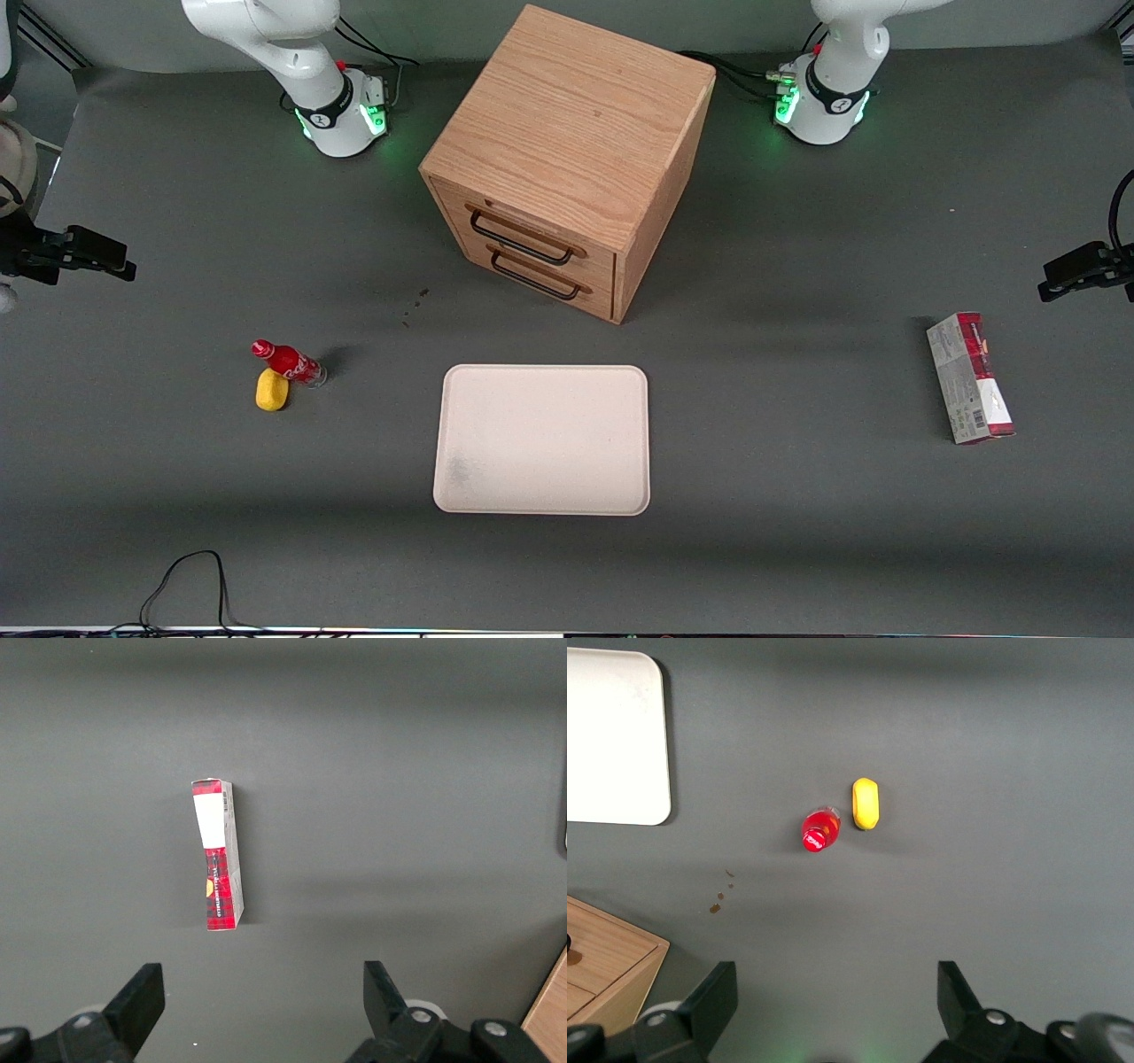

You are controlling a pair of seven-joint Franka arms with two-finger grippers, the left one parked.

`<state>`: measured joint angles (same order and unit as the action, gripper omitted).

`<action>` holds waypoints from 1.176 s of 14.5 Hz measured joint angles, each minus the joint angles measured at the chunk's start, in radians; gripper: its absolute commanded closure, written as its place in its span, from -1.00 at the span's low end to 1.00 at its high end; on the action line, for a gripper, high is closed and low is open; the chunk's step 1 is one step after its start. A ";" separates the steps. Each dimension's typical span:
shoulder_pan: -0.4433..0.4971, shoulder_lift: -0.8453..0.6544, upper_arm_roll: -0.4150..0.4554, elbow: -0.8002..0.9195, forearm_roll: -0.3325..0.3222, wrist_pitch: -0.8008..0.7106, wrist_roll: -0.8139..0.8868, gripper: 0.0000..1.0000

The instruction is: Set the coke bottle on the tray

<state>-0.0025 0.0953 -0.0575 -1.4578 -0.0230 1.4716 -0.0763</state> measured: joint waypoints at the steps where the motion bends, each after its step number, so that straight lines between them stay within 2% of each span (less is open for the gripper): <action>1: 0.001 0.000 0.000 -0.002 0.000 -0.002 0.000 -1.00; 8: 0.002 -0.123 0.000 -0.186 0.000 0.069 0.000 -1.00; 12: 0.006 -0.145 0.000 -0.235 0.013 0.119 0.000 -1.00; 17: 0.037 -0.140 0.002 -0.392 0.021 0.302 0.000 -1.00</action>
<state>0.0343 -0.0449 -0.0558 -1.8494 -0.0024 1.7738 -0.0762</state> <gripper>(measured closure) 0.000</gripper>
